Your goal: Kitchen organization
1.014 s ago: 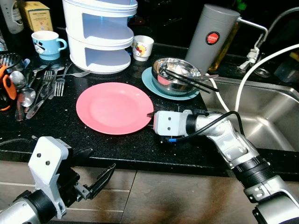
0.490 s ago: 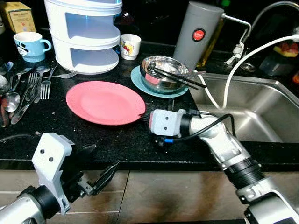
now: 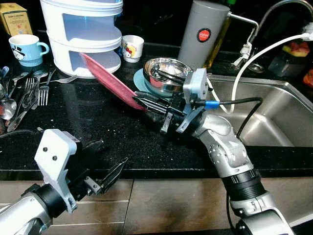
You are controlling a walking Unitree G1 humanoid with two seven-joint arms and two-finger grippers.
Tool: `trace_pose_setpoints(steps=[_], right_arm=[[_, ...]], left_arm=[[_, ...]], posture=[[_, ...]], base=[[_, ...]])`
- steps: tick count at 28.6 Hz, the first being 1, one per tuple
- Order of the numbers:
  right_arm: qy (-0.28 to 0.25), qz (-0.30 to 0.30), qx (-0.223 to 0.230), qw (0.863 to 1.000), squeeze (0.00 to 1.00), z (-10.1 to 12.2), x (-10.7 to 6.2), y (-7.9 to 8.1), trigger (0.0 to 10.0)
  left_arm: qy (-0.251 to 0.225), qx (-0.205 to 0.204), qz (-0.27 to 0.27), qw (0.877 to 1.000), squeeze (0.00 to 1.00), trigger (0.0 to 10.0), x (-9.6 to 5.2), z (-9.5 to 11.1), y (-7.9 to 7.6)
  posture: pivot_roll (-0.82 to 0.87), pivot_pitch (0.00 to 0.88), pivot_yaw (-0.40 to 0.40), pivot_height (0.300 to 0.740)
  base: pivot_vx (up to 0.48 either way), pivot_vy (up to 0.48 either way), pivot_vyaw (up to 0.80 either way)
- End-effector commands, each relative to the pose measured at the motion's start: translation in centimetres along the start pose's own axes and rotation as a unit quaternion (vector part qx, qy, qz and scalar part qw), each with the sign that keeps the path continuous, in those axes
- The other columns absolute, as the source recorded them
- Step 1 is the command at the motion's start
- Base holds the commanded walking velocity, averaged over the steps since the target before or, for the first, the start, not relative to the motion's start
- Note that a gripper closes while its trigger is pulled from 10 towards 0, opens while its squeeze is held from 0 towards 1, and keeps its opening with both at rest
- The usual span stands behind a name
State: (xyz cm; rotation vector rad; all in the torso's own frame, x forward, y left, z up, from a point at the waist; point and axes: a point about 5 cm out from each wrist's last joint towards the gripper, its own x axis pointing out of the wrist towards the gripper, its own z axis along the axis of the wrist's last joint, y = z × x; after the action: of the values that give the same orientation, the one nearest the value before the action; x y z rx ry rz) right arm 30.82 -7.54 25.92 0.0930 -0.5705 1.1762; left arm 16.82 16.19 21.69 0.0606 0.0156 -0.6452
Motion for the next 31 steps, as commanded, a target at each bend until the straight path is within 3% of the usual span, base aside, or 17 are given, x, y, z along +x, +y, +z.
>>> trace_pose_setpoints(steps=[1, 3, 8, 10, 13, 16, 19, 22, 23, 31], right_arm=[[-0.043, -0.016, 0.027, 0.999, 0.0, 1.1, -0.3, -0.2, 0.0], [-0.098, -0.029, 0.086, 0.991, 0.0, 1.8, -0.4, -0.1, 0.0], [-0.153, -0.036, 0.14, 0.977, 0.0, 2.8, -0.8, -0.1, 0.0], [-0.204, -0.05, 0.183, 0.961, 0.0, 3.7, -1.5, -0.5, 0.0], [-0.229, -0.058, 0.203, 0.95, 0.0, 4.2, -2.0, -0.8, 0.0], [-0.264, -0.104, 0.211, 0.935, 0.0, 5.0, -3.1, -2.1, 0.0], [-0.272, -0.128, 0.209, 0.931, 0.0, 5.1, -3.6, -2.8, 0.0], [-0.314, -0.23, 0.198, 0.9, 0.0, 6.4, -5.5, -5.8, 0.0], [-0.32, -0.244, 0.192, 0.895, 0.0, 7.0, -5.8, -6.4, 0.0], [-0.305, -0.288, 0.17, 0.892, 0.0, 7.3, -6.7, -7.4, 0.0]], left_arm=[[-0.001, -0.006, -0.004, 1.0, 0.0, 10.0, 0.3, -0.2, 0.0], [-0.008, -0.004, -0.009, 1.0, 0.0, 10.0, 0.7, 0.0, 0.0], [-0.015, -0.004, -0.016, 1.0, 0.0, 10.0, 1.1, 0.2, 0.1], [-0.021, -0.003, -0.022, 1.0, 0.0, 10.0, 1.6, 0.3, 0.1], [-0.024, -0.002, -0.026, 0.999, 0.0, 10.0, 1.9, 0.4, 0.1], [-0.034, -0.001, -0.028, 0.999, 0.0, 10.0, 2.4, 0.6, 0.2], [-0.039, -0.001, -0.028, 0.999, 0.0, 10.0, 2.6, 0.7, 0.2], [-0.067, -0.004, -0.037, 0.997, 0.0, 10.0, 3.7, 1.3, 0.2], [-0.074, -0.004, -0.041, 0.996, 0.0, 10.0, 4.1, 1.5, 0.1], [-0.093, -0.002, -0.054, 0.994, 0.0, 10.0, 5.5, 1.9, 0.0]], posture=[[0.26, 0.0, -0.098, 0.74], [0.26, 0.0, -0.091, 0.74], [0.25, 0.0, -0.08, 0.74], [0.24, 0.0, -0.071, 0.74], [0.24, 0.0, -0.062, 0.74], [0.24, 0.0, -0.059, 0.74], [0.23, 0.0, -0.05, 0.74], [0.22, 0.0, -0.045, 0.74], [0.21, 0.0, -0.043, 0.74], [0.19, 0.0, -0.037, 0.74]], base=[[0.0, 0.0, 0.0], [0.0, 0.0, 0.0], [0.0, 0.0, 0.0], [0.0, 0.0, 0.0], [0.0, 0.0, 0.0], [0.0, 0.0, 0.0], [0.0, 0.0, 0.0], [0.0, 0.0, -0.14], [0.0, 0.0, -0.8], [0.0, 0.0, -0.8]])
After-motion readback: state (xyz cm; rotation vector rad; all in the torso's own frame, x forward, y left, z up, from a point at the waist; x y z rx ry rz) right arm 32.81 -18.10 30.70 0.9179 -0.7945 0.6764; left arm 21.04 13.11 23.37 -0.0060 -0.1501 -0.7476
